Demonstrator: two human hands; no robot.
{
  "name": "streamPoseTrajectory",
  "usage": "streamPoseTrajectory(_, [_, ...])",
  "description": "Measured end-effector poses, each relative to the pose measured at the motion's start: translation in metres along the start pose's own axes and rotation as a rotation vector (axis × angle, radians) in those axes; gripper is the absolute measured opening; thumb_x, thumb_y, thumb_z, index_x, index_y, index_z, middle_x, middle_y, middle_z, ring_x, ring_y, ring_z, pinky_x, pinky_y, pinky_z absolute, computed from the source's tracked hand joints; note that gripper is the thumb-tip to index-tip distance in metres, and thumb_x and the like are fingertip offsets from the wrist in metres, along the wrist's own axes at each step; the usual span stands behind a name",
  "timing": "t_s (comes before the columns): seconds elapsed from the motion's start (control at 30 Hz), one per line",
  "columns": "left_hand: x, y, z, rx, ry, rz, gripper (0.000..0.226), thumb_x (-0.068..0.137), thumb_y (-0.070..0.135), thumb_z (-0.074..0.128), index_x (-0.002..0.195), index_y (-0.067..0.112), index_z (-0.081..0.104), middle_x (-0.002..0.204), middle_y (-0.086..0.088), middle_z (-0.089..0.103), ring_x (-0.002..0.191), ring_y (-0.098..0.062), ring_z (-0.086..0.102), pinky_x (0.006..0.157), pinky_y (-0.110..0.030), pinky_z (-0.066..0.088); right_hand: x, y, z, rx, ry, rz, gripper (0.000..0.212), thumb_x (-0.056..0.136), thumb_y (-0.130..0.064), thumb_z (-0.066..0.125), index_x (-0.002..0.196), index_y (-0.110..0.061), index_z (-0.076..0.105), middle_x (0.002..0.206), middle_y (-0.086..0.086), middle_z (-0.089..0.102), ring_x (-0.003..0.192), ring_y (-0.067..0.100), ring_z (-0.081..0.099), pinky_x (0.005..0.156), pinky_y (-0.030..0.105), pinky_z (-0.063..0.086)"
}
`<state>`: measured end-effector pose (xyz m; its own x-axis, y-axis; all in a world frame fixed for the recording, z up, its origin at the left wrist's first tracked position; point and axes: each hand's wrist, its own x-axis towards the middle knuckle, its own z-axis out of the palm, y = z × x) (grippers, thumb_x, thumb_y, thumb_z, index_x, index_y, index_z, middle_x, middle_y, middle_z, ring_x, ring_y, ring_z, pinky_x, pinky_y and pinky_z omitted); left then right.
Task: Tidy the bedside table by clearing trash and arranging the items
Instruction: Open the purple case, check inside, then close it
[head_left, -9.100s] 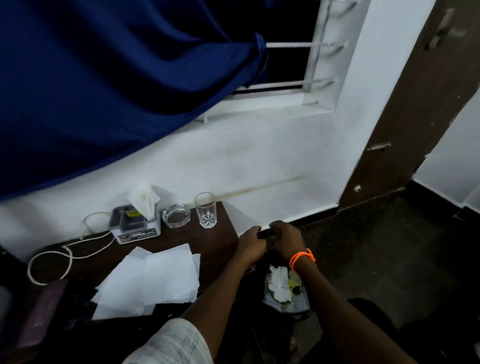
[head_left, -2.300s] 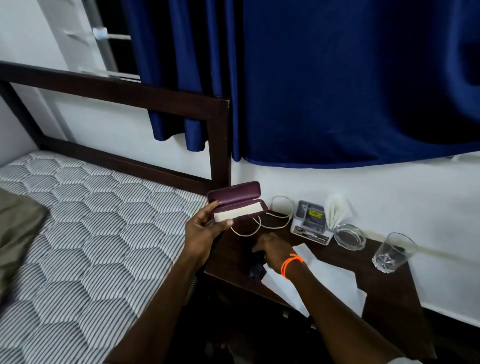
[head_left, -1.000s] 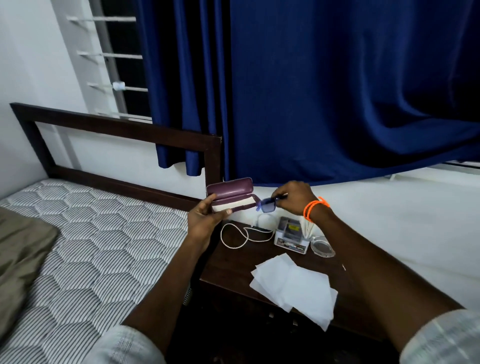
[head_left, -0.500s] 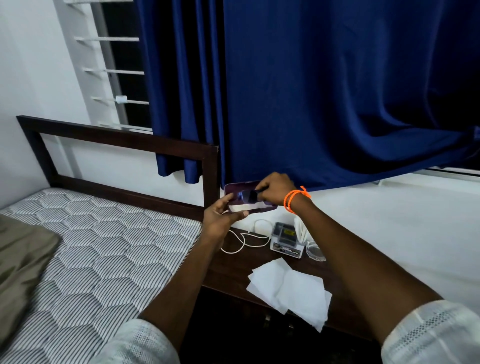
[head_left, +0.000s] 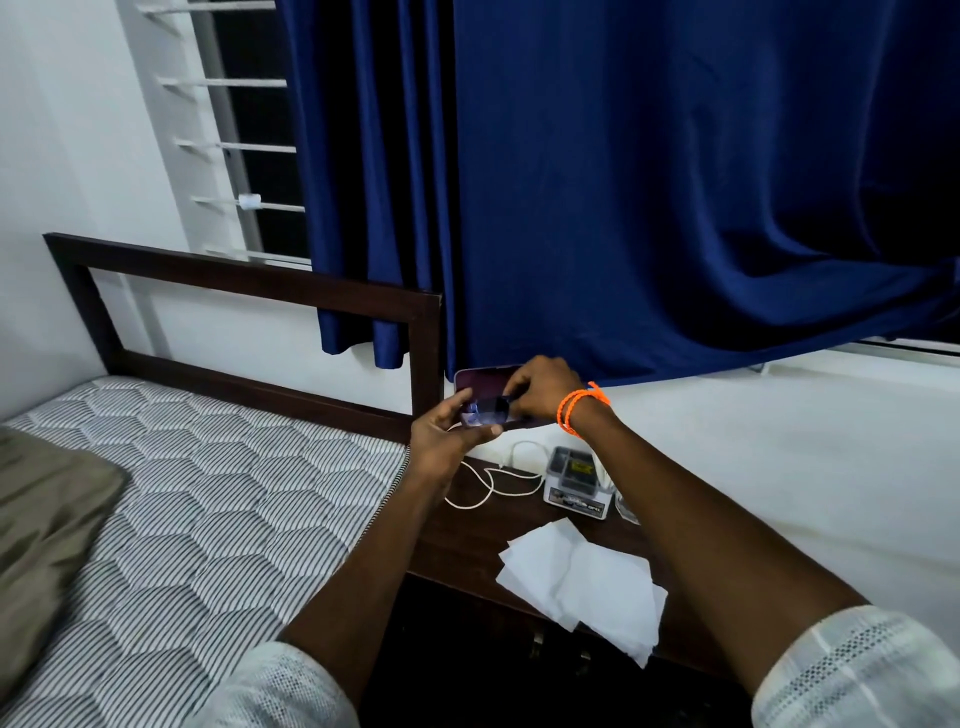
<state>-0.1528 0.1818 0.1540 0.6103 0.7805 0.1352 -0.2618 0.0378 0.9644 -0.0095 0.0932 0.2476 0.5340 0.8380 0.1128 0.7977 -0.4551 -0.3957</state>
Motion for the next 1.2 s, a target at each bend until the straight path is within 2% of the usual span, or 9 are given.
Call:
streamPoseTrajectory(0.1, [0.0,-0.001,-0.001,-0.005,0.003,-0.007,0.074,0.067,-0.017,0.084,0.135,0.003,0.062,0.114,-0.013,0.074,0.085,-0.007,0.076,0.075,-0.02,0.06,0.0,0.003,0.001,0.034,0.012,0.001,0.023,0.067,-0.016,0.085,0.087,-0.025,0.079,0.09,-0.009,0.074,0.092,0.016,0.07,0.088,0.038,0.059])
streamPoseTrajectory(0.27, [0.001,-0.002,0.0,-0.026,-0.005,-0.006,0.074,0.067,-0.015,0.086,0.134,0.006,0.064,0.115,-0.013,0.073,0.085,-0.008,0.074,0.078,-0.023,0.061,0.001,0.006,0.001,0.066,0.032,-0.006,0.025,0.061,-0.014,0.087,0.073,-0.03,0.072,0.078,-0.011,0.069,0.082,0.016,0.07,0.075,0.031,0.059])
streamPoseTrajectory(0.43, [0.0,-0.001,0.002,-0.057,-0.017,-0.018,0.073,0.067,-0.016,0.084,0.134,0.006,0.063,0.115,-0.012,0.074,0.089,-0.01,0.076,0.078,-0.024,0.061,0.002,0.009,0.001,0.118,0.04,-0.013,0.025,0.063,-0.009,0.089,0.081,-0.021,0.077,0.075,-0.009,0.069,0.076,0.011,0.068,0.061,0.019,0.048])
streamPoseTrajectory(0.7, [0.003,-0.003,0.0,-0.104,-0.014,-0.029,0.074,0.065,-0.015,0.086,0.133,0.007,0.064,0.12,-0.018,0.074,0.107,-0.027,0.074,0.087,-0.033,0.062,0.001,0.013,-0.002,0.192,0.009,-0.032,0.027,0.067,-0.012,0.089,0.091,-0.016,0.079,0.079,-0.01,0.069,0.075,0.005,0.065,0.06,0.014,0.046])
streamPoseTrajectory(0.83, [0.004,-0.004,-0.003,-0.118,-0.01,-0.033,0.071,0.065,-0.012,0.087,0.129,0.011,0.067,0.119,-0.017,0.074,0.107,-0.026,0.074,0.091,-0.036,0.061,-0.001,0.016,-0.002,0.314,0.184,0.005,0.006,0.079,-0.017,0.08,0.084,-0.015,0.079,0.081,-0.004,0.075,0.079,0.012,0.069,0.073,0.024,0.055])
streamPoseTrajectory(0.97, [0.005,-0.001,-0.007,-0.141,-0.015,-0.041,0.068,0.059,-0.003,0.092,0.122,0.013,0.072,0.12,-0.016,0.074,0.115,-0.035,0.07,0.097,-0.045,0.059,-0.001,0.025,-0.005,0.391,0.375,0.162,0.033,0.089,-0.041,0.07,0.078,-0.01,0.064,0.073,0.001,0.065,0.069,0.016,0.06,0.067,0.028,0.047])
streamPoseTrajectory(1.03, [0.005,0.0,-0.009,-0.145,-0.022,-0.045,0.069,0.056,0.0,0.093,0.121,0.011,0.071,0.121,-0.02,0.073,0.114,-0.036,0.07,0.097,-0.047,0.059,0.0,0.027,-0.007,0.579,0.227,0.329,0.045,0.09,-0.057,0.063,0.086,-0.013,0.055,0.086,0.005,0.06,0.08,0.021,0.06,0.07,0.04,0.06])
streamPoseTrajectory(1.1, [0.004,0.001,-0.01,-0.137,-0.016,-0.041,0.066,0.059,-0.002,0.094,0.12,0.008,0.069,0.119,-0.024,0.072,0.111,-0.037,0.071,0.093,-0.044,0.061,-0.001,0.026,-0.005,0.859,-0.021,0.459,0.061,0.088,-0.07,0.055,0.112,-0.014,0.056,0.116,0.009,0.056,0.105,0.029,0.057,0.069,0.053,0.062])
streamPoseTrajectory(1.2, [0.004,0.004,-0.011,-0.101,-0.011,-0.048,0.067,0.061,-0.001,0.094,0.119,0.007,0.062,0.116,-0.023,0.072,0.111,-0.039,0.071,0.087,-0.04,0.062,0.003,0.031,0.004,1.159,-0.121,0.506,0.079,0.08,-0.078,0.055,0.133,-0.019,0.053,0.142,0.011,0.046,0.122,0.041,0.053,0.066,0.055,0.06])
